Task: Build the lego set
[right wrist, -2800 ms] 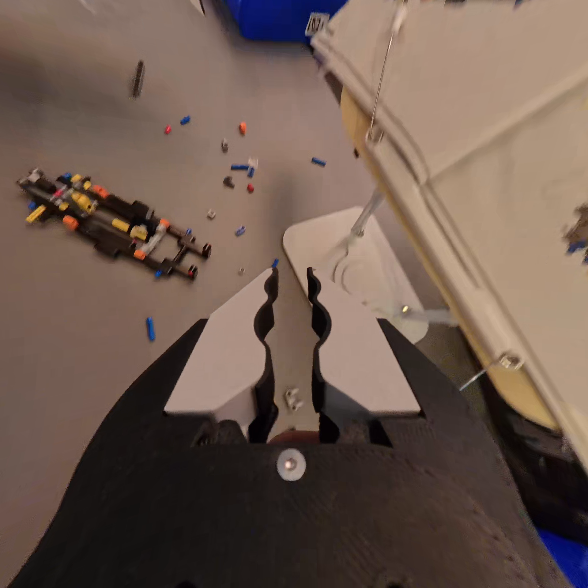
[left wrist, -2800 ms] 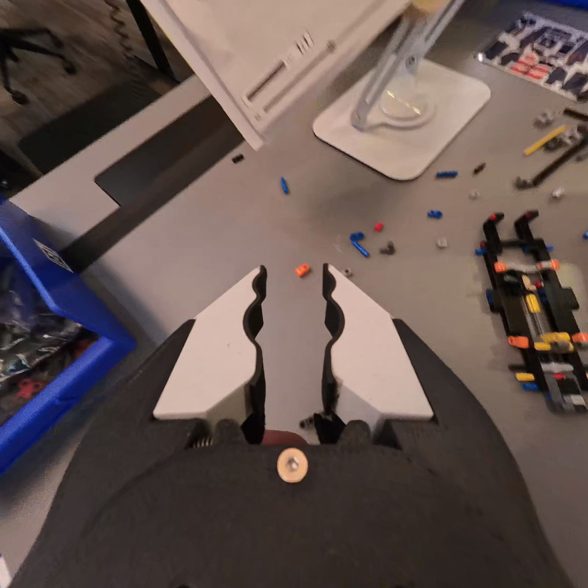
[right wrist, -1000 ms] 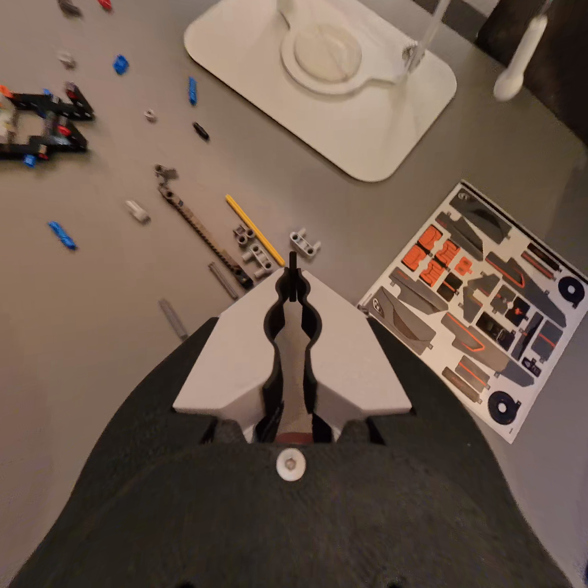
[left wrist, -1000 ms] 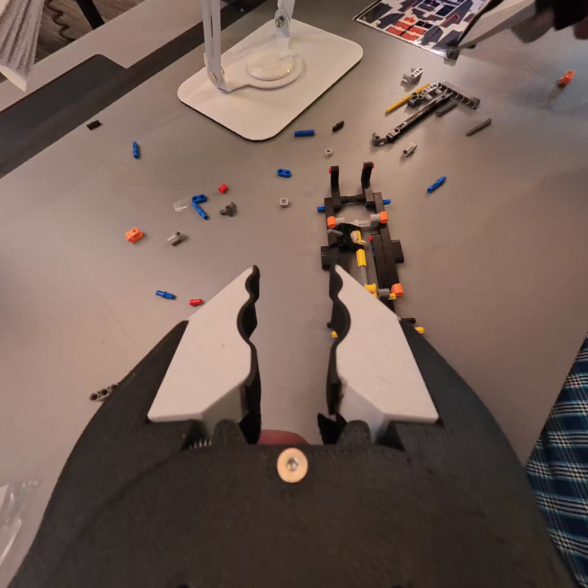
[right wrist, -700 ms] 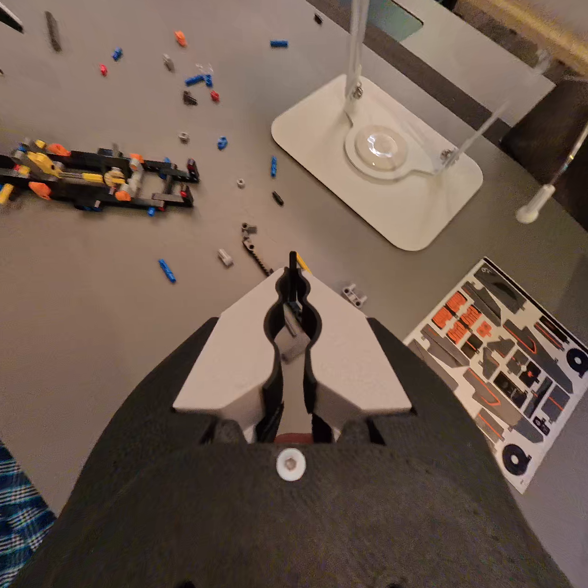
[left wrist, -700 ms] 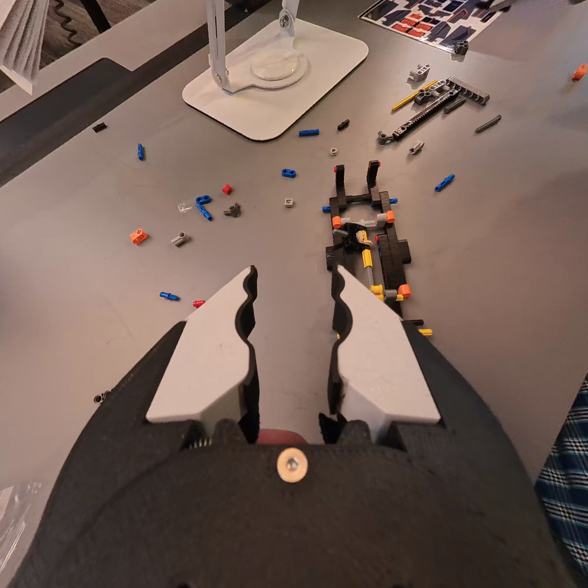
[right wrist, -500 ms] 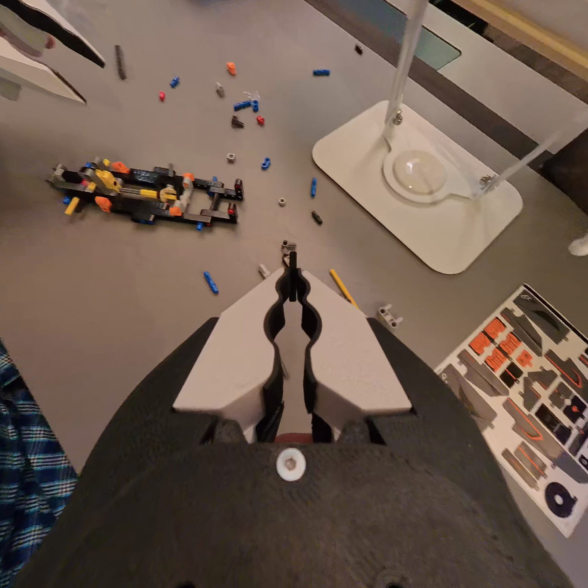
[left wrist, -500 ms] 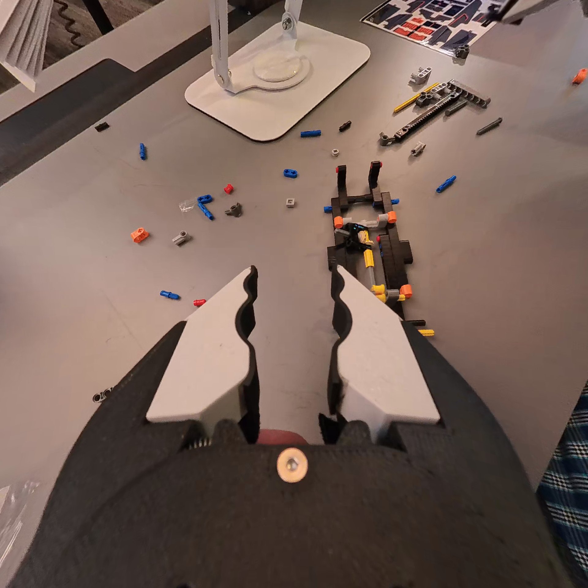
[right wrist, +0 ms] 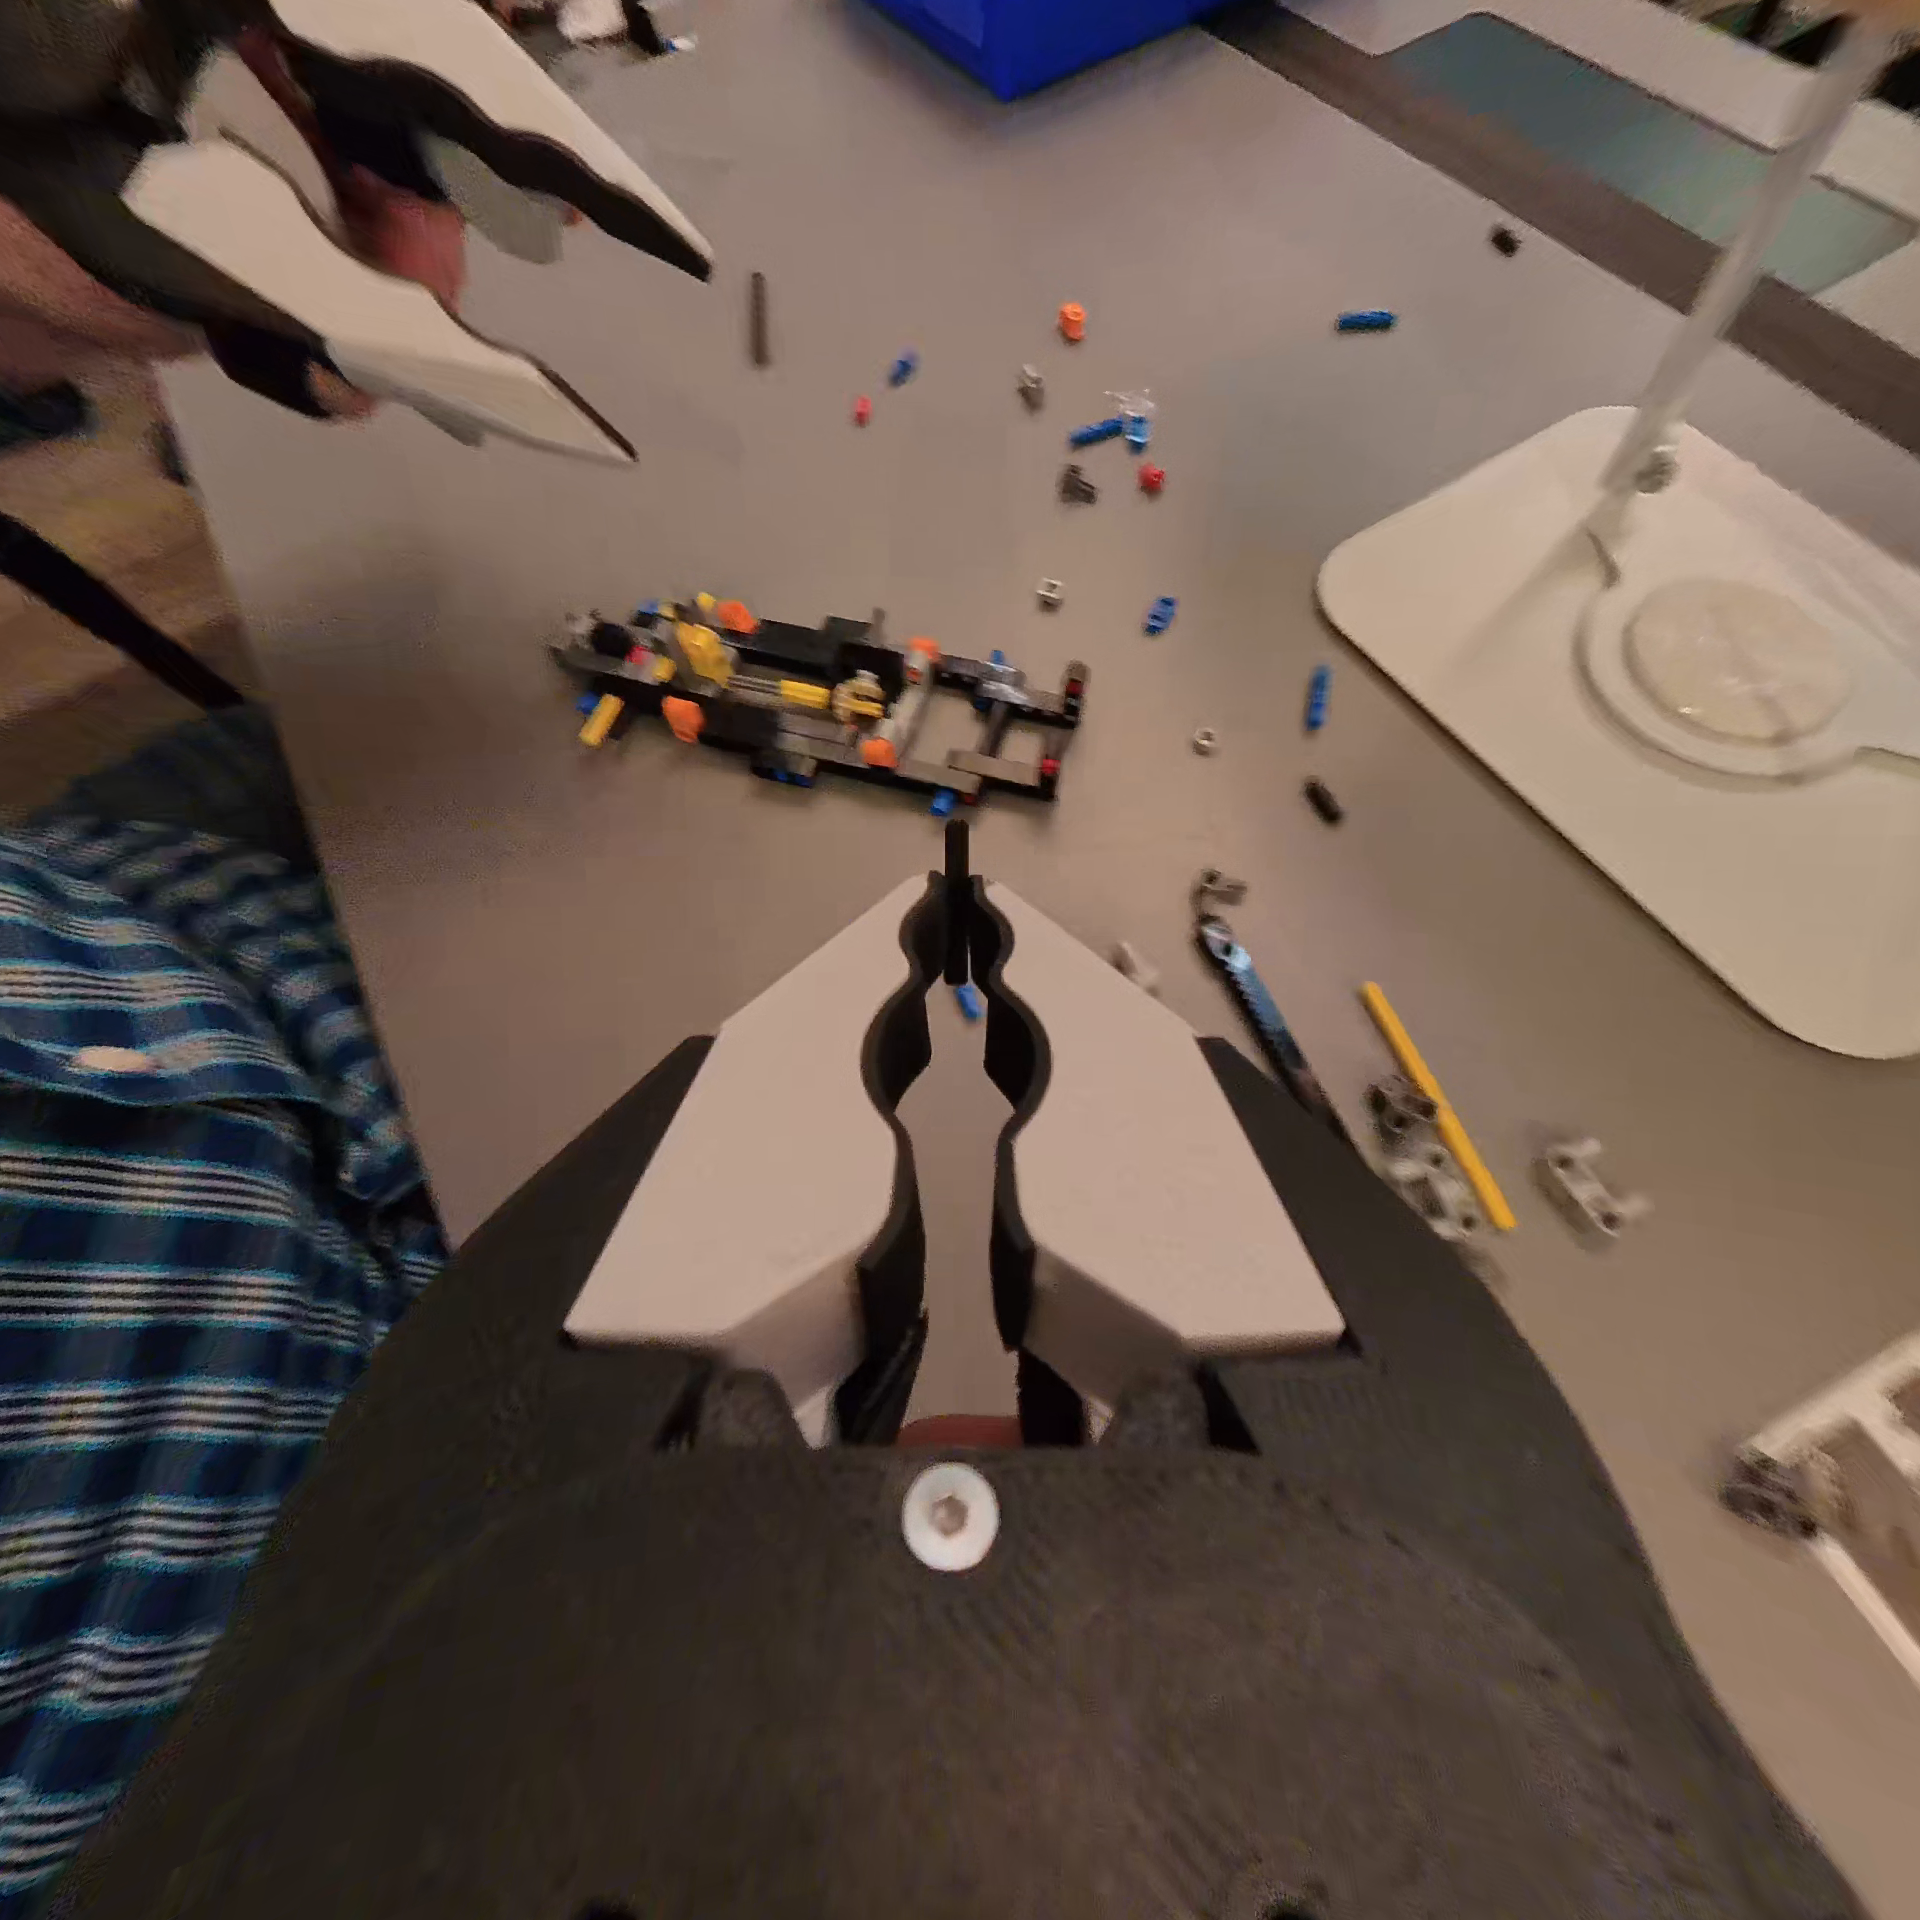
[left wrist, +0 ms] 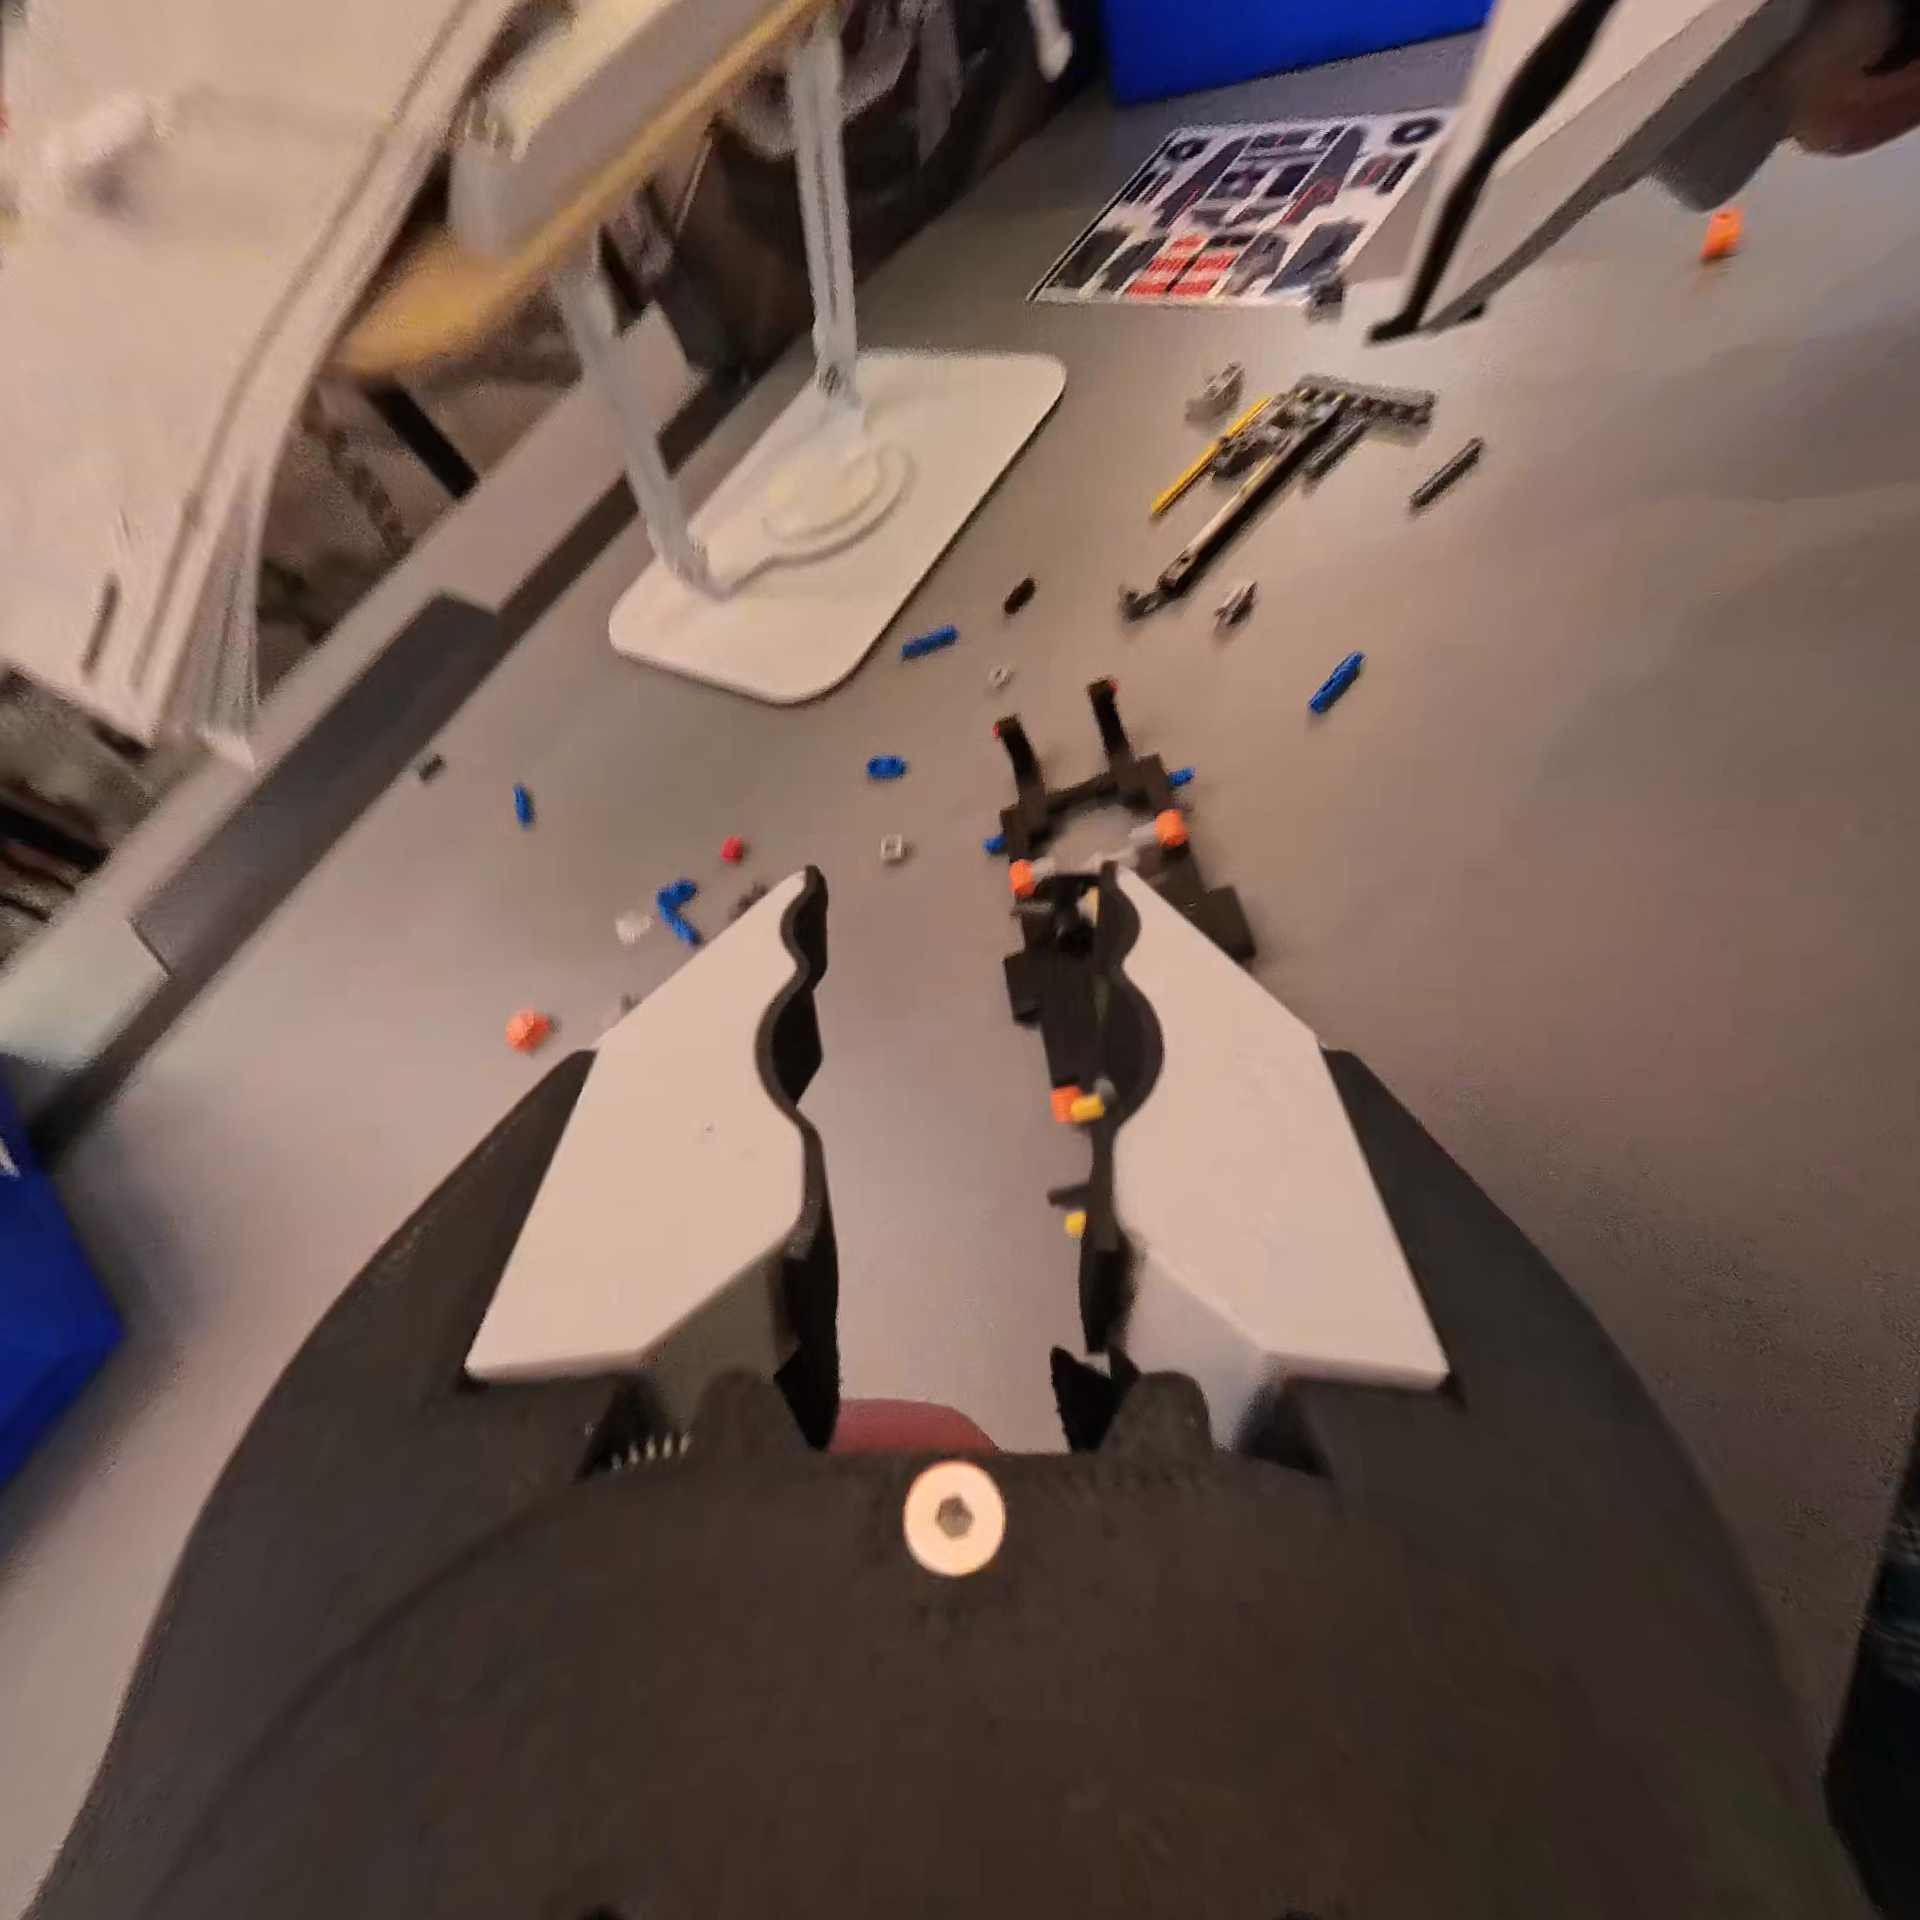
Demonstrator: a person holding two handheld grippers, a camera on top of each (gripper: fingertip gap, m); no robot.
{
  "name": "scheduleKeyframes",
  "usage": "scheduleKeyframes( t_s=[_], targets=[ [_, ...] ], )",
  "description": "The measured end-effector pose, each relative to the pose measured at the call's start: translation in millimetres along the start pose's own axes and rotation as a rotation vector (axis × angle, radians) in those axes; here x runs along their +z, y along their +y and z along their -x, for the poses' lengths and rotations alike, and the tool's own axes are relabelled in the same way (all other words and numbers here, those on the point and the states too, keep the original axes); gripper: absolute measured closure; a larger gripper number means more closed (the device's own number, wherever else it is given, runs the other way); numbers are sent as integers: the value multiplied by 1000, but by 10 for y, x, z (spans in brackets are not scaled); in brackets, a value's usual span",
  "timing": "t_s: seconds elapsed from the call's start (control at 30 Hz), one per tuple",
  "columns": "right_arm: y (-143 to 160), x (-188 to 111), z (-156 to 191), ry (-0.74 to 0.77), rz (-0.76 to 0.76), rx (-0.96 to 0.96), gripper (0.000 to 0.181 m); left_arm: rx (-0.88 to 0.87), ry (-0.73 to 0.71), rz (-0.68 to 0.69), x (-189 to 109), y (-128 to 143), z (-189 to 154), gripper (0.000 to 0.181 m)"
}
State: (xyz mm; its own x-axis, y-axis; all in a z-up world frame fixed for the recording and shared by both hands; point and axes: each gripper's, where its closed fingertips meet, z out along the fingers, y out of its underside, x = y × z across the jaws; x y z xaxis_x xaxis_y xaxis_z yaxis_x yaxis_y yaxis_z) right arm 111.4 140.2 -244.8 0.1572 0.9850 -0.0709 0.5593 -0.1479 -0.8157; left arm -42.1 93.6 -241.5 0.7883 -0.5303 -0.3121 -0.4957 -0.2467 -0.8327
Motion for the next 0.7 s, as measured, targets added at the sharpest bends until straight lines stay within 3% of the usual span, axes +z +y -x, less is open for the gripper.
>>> scheduleKeyframes(
  t_s=[0.03, 0.17, 0.3, 0.43, 0.53, 0.7],
  targets=[
    [-36, 29, 76, -43, -10, 17, 181, 55, -13, -24, 15, -97, -66, 129],
    [-189, 125, 315, -179, -39, 52, 181, 270, -49, -78, 93, -366, -315, 128],
    [-246, 151, 272, -182, -41, 29, 181, 283, -40, -51, 166, -316, -334, 131],
    [-269, 136, 214, -168, -47, 25, 181, 196, -103, -9, 155, -193, 13, 136],
    [-236, 146, 191, -154, -42, 20, 181, 112, -163, 82, 196, 46, 433, 142],
    [-166, 184, 152, -126, -34, 10, 181, 45, -142, 151, 524, 307, 873, 157]
  ],
)
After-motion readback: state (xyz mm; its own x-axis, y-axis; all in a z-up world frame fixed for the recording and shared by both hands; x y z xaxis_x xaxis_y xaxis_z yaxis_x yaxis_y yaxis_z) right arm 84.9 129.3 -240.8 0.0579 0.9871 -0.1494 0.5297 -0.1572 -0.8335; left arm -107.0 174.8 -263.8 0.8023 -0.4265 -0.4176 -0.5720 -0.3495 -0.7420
